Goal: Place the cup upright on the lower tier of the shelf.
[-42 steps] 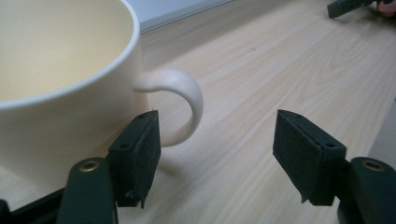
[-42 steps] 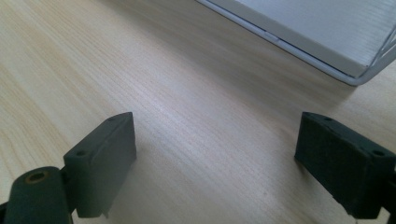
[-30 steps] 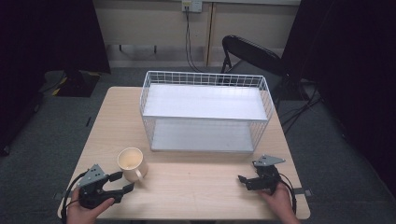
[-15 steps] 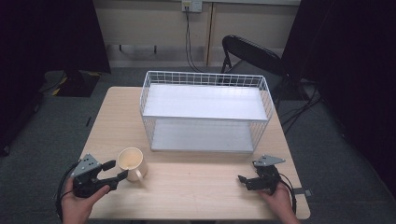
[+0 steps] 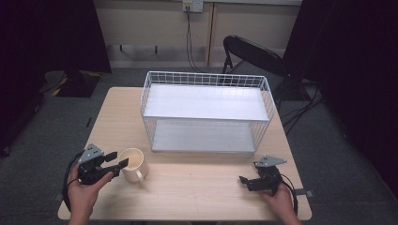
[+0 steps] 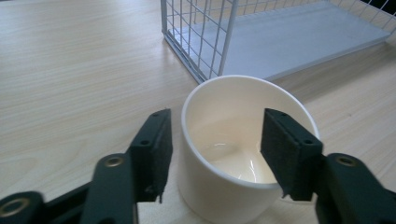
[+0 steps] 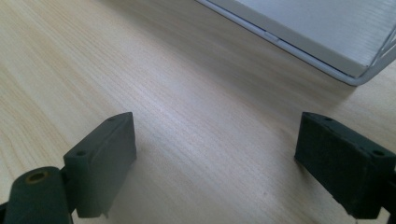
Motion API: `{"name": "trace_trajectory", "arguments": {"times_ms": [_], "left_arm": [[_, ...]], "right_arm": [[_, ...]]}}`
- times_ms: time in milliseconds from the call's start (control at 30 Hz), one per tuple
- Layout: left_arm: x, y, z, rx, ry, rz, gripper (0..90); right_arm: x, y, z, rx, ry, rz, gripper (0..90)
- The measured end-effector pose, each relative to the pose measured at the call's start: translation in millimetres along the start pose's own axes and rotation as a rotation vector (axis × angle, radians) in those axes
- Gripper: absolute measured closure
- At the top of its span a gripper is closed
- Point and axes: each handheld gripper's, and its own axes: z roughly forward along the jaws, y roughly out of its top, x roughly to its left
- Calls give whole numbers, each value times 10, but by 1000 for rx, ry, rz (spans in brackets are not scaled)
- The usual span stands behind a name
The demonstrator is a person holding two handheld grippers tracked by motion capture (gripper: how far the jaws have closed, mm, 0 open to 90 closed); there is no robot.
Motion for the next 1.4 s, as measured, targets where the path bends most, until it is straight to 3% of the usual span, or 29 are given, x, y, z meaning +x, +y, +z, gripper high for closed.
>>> {"name": "trace_trajectory", "arguments": {"times_ms": [133,233,567,833,1000,1067,1167,1267,1400], "left_arm": [[31,-28,65,27,18,-17,505],[42,-58,103,20,19,-39,544],[21,-39,184,6,56,-35,700],[12,-46,262,27,49,-43,784],[-3,-30,263,41,63,-37,800],[-17,-11,263,57,78,-9,806],[-30,0,257,75,72,-31,814],[-57,1,251,80,78,-27,815],[-76,17,223,64,71,-48,816]], "right_arm": [[0,0,-1,0,0,0,118],[0,0,-1,0,0,0,118],[0,0,0,0,0,0,118],[0,0,0,0,0,0,118],[1,0,-1,1,0,1,118],[1,0,-1,0,0,1,118],[0,0,0,0,0,0,117],[0,0,0,0,0,0,118],[1,0,-1,0,0,1,118]]}}
